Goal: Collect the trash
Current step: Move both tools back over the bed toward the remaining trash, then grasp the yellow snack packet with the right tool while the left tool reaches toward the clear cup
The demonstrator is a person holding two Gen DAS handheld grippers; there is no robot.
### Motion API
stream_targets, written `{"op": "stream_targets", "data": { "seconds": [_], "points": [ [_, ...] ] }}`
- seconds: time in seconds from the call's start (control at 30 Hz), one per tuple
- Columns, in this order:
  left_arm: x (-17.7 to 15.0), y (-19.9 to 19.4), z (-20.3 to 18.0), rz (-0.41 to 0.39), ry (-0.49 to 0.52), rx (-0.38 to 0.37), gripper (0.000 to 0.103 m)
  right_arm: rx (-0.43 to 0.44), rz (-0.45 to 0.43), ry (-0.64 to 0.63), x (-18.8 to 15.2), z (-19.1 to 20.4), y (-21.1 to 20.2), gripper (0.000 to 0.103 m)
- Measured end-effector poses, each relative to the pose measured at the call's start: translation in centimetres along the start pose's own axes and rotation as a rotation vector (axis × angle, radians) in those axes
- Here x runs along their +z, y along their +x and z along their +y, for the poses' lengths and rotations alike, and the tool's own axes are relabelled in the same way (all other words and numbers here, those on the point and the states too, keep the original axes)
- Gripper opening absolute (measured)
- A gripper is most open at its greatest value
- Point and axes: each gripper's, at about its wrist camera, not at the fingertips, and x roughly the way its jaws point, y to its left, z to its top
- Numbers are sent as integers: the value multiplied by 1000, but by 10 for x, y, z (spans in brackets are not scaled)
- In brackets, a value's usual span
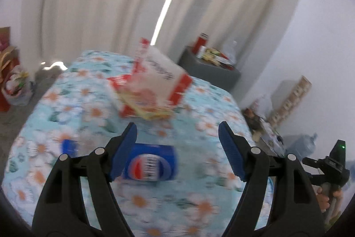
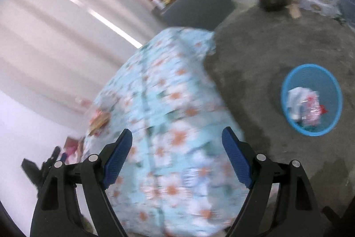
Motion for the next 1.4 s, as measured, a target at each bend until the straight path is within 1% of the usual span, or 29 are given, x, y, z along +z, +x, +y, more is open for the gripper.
{"op": "stream_targets", "data": {
  "seconds": [0.13, 0.17, 0.23, 0.33, 0.37, 0.47, 0.5, 0.57, 0.6, 0.63, 0.7, 0.77, 0.8, 0.87, 0.97, 1.0, 1.07, 1.13, 1.2, 1.23, 1.4],
  "points": [
    [4, 0, 29, -16, -26, 46, 71, 152, 107, 0, -6, 42, 43, 81],
    [5, 1, 35, -17, -33, 50, 71, 193, 150, 11, -7, 56, 60, 81],
    [6, 1, 46, -18, -46, 52, 71, 257, 208, 22, -8, 78, 84, 81],
    [4, 1, 58, -15, -49, 52, 71, 337, 292, 71, -6, 109, 127, 80],
    [3, -1, 60, -15, -48, 52, 71, 347, 306, 79, -5, 115, 137, 80],
    [5, 0, 69, -12, -40, 52, 71, 350, 379, 129, -6, 143, 184, 72],
    [5, -1, 71, -11, -37, 50, 71, 345, 398, 142, -6, 148, 195, 68],
    [4, -3, 75, -12, -32, 45, 71, 333, 412, 155, -5, 161, 218, 64],
    [4, -4, 77, -11, -29, 39, 71, 337, 426, 163, -6, 163, 226, 60],
    [5, -4, 79, -10, -26, 35, 71, 322, 446, 181, -7, 167, 237, 57],
    [9, -3, 80, -3, -16, 20, 71, 287, 459, 168, -5, 175, 253, 56],
    [21, 5, 80, 17, 31, -19, 71, 268, 467, 162, -5, 179, 262, 55],
    [29, 13, 80, 35, 63, -30, 72, 271, 475, 164, -5, 181, 268, 54],
    [41, 27, 77, 64, 119, -59, 79, 272, 486, 174, -3, 183, 276, 52],
    [60, 58, 69, 119, 219, -100, 83, 278, 499, 206, -1, 182, 289, 50],
    [66, 72, 66, 143, 252, -109, 83, 282, 502, 214, 0, 179, 289, 47],
    [73, 94, 64, 189, 274, -110, 83, 289, 508, 230, 1, 175, 290, 43],
    [80, 119, 63, 232, 284, -101, 83, 305, 518, 240, 1, 173, 292, 36],
    [85, 135, 64, 255, 292, -90, 83, 311, 525, 242, 0, 170, 292, 32],
    [89, 146, 64, 269, 293, -90, 83, 314, 530, 243, 0, 170, 293, 29],
    [96, 183, 67, 361, 267, -93, 83, 336, 547, 250, 4, 167, 299, 22]
  ]
}}
